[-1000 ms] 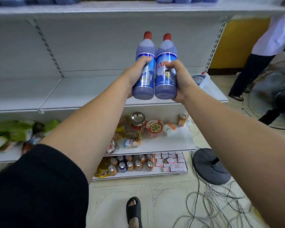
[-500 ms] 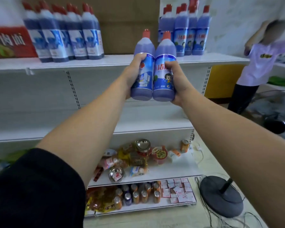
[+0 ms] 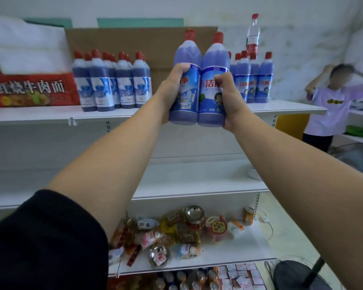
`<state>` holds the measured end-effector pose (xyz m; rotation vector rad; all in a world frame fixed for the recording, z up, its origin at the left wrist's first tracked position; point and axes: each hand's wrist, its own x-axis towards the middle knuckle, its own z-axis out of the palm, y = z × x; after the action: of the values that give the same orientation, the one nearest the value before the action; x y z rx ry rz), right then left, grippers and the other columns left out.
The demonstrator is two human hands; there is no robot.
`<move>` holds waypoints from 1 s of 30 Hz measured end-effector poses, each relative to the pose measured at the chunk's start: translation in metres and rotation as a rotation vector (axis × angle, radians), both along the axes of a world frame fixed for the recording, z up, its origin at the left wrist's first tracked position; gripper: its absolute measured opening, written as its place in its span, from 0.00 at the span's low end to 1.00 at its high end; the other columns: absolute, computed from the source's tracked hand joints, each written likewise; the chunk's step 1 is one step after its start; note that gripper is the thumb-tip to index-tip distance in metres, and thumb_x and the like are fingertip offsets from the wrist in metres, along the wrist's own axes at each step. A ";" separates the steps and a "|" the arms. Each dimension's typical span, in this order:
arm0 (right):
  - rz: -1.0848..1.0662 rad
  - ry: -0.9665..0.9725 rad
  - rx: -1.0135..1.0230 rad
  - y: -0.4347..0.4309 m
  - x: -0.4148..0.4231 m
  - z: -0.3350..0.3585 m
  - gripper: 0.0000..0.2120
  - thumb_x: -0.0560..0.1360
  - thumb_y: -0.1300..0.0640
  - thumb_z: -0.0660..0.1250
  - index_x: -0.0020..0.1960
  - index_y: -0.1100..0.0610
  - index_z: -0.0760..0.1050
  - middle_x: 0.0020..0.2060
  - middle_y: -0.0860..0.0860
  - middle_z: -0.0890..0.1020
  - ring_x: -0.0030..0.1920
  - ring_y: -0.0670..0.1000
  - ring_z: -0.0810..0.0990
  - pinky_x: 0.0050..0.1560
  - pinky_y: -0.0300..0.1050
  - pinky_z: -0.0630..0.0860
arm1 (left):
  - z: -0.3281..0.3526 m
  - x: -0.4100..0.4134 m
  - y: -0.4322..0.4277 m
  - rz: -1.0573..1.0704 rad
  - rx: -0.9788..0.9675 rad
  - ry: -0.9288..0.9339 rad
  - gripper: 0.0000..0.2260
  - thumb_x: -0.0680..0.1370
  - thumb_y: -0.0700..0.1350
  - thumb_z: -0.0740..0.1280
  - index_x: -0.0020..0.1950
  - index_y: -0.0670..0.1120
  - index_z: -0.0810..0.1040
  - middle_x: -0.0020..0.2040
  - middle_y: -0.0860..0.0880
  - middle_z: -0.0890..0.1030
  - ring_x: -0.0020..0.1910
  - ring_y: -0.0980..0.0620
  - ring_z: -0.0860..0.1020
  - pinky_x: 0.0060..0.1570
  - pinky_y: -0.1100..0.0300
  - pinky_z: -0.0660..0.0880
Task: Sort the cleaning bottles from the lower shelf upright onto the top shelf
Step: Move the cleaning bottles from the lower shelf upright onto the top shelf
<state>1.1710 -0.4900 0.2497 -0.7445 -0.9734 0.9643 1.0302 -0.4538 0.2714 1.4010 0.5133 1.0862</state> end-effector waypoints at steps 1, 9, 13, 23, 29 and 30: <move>0.007 0.000 0.007 0.004 -0.005 0.002 0.36 0.66 0.47 0.69 0.70 0.63 0.73 0.62 0.65 0.80 0.62 0.66 0.80 0.63 0.67 0.75 | 0.002 -0.005 0.003 0.006 0.003 -0.007 0.27 0.74 0.59 0.67 0.64 0.40 0.79 0.59 0.38 0.83 0.58 0.38 0.82 0.63 0.41 0.76; 0.023 -0.002 0.030 0.049 -0.042 0.009 0.26 0.76 0.49 0.66 0.69 0.62 0.74 0.58 0.63 0.83 0.62 0.66 0.80 0.61 0.66 0.77 | 0.011 -0.053 0.025 -0.031 0.014 0.029 0.23 0.82 0.59 0.60 0.65 0.42 0.78 0.63 0.38 0.81 0.62 0.38 0.80 0.63 0.43 0.77; 0.009 -0.035 0.051 0.067 -0.063 0.007 0.32 0.68 0.47 0.70 0.67 0.63 0.75 0.58 0.64 0.83 0.59 0.66 0.82 0.60 0.69 0.77 | 0.004 -0.071 0.038 -0.011 0.016 0.024 0.23 0.83 0.57 0.59 0.67 0.41 0.77 0.62 0.39 0.82 0.61 0.39 0.81 0.62 0.43 0.78; -0.031 -0.095 0.040 0.101 -0.055 -0.007 0.41 0.60 0.43 0.74 0.68 0.62 0.72 0.57 0.62 0.83 0.55 0.63 0.84 0.58 0.67 0.79 | -0.008 -0.065 0.074 -0.007 0.017 0.005 0.23 0.83 0.56 0.61 0.70 0.41 0.76 0.61 0.39 0.83 0.59 0.39 0.82 0.60 0.43 0.79; -0.080 -0.112 0.034 0.108 -0.008 -0.002 0.40 0.63 0.41 0.74 0.69 0.58 0.71 0.57 0.60 0.84 0.54 0.61 0.85 0.57 0.64 0.80 | 0.000 -0.020 0.080 -0.027 0.051 0.008 0.19 0.84 0.54 0.61 0.65 0.41 0.78 0.58 0.39 0.84 0.54 0.40 0.84 0.52 0.47 0.82; -0.097 -0.120 0.031 0.110 0.004 -0.001 0.40 0.62 0.40 0.74 0.69 0.57 0.70 0.57 0.60 0.84 0.54 0.61 0.85 0.57 0.63 0.81 | 0.001 -0.009 0.082 -0.029 0.060 0.001 0.18 0.84 0.53 0.61 0.64 0.41 0.78 0.59 0.38 0.83 0.55 0.39 0.83 0.55 0.46 0.82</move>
<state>1.1748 -0.3801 0.2487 -0.8231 -1.0448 0.8257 1.0215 -0.3721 0.2729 1.4573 0.4625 1.0852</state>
